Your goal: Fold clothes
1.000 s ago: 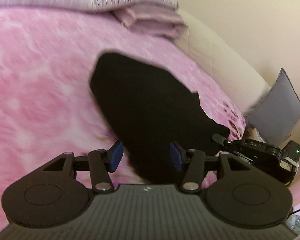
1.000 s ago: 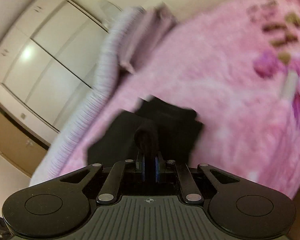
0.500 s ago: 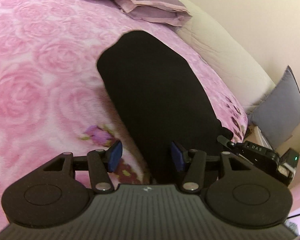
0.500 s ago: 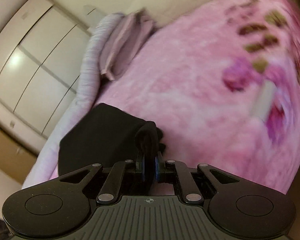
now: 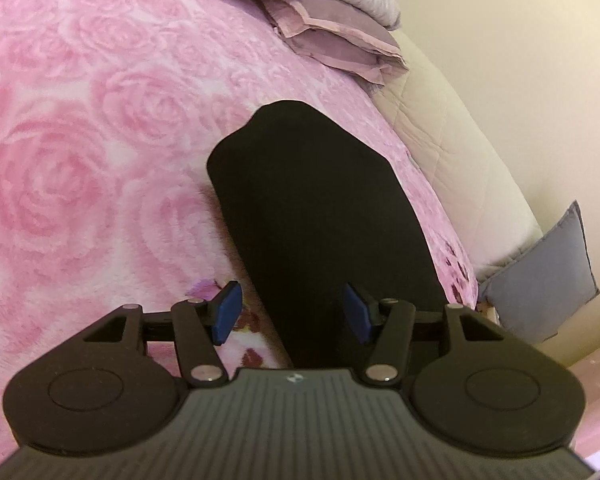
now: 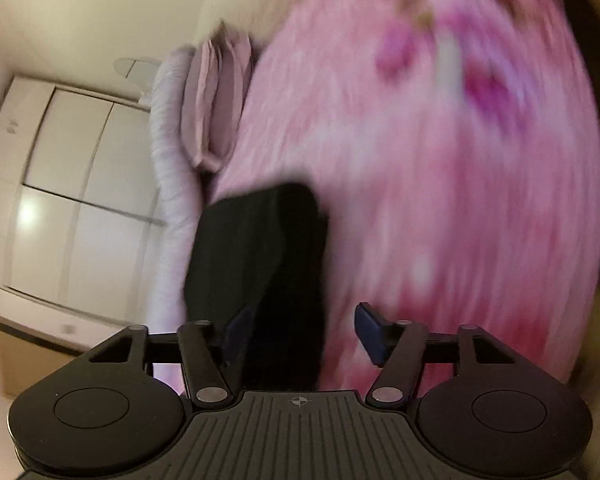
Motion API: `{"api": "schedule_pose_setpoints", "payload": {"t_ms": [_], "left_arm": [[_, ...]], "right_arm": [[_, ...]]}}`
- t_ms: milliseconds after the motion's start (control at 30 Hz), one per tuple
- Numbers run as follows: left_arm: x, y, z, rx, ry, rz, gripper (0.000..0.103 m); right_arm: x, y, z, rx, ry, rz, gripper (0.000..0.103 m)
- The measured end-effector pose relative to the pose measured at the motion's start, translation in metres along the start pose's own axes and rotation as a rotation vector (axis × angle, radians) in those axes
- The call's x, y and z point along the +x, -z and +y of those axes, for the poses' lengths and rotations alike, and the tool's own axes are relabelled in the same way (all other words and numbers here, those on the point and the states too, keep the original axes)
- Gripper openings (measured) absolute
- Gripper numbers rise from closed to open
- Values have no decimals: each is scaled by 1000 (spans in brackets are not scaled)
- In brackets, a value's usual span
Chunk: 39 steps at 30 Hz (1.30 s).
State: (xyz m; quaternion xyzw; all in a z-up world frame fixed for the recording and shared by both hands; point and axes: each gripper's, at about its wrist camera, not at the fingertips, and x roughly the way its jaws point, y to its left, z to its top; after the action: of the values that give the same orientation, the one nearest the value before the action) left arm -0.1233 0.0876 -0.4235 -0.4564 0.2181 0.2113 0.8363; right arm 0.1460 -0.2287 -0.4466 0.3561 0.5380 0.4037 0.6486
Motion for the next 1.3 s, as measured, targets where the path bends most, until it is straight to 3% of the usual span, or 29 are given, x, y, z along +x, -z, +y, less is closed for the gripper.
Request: {"api": "schedule_pose_setpoints", "payload": {"t_ms": [100, 233, 267, 300, 400, 467, 600, 700, 767, 833, 900, 1067, 1100, 1133, 1167, 1200, 1300], "left_arm": [[1, -2, 6, -38, 15, -1, 51], [1, -2, 9, -63, 7, 2, 51], [1, -1, 9, -66, 10, 9, 51], [1, 0, 8, -68, 14, 16, 51], [-1, 3, 5, -69, 31, 25, 51], [-3, 5, 2, -66, 45, 30, 51], [-5, 10, -5, -69, 89, 31, 53], [-3, 15, -6, -91, 115, 32, 56], [-2, 19, -4, -114, 110, 39, 56], [-1, 22, 0, -132, 104, 42, 56], [-1, 22, 5, -151, 92, 33, 56], [4, 16, 22, -244, 79, 3, 59], [7, 14, 23, -250, 77, 0, 57], [10, 13, 23, -255, 76, -3, 50], [13, 12, 21, -230, 102, -4, 39], [17, 11, 16, -189, 108, 15, 26], [24, 10, -1, -76, 138, 72, 22]], "right_arm": [[14, 20, 0, 44, -40, 90, 66], [36, 24, 13, -10, 39, 78, 63], [39, 22, 18, -27, 68, 77, 25], [40, 17, 22, -53, 77, 85, 17], [42, 0, 33, -130, 104, 106, 14], [33, -21, 37, -182, 131, 61, 13], [18, -66, 40, -279, 189, -9, 12], [15, -86, 21, -215, 178, 34, 17], [6, -76, 21, -229, 171, 7, 42], [-6, -59, 20, -245, 162, -17, 52], [-20, -36, 18, -261, 149, -36, 55], [-7, -4, 27, -326, 162, -16, 56], [-5, -3, 30, -359, 171, -26, 52], [-3, -2, 32, -392, 180, -36, 27], [-2, -1, 35, -423, 189, -45, 17], [-2, -4, 40, -440, 201, -44, 14], [-9, -17, 49, -493, 217, -90, 11]]}}
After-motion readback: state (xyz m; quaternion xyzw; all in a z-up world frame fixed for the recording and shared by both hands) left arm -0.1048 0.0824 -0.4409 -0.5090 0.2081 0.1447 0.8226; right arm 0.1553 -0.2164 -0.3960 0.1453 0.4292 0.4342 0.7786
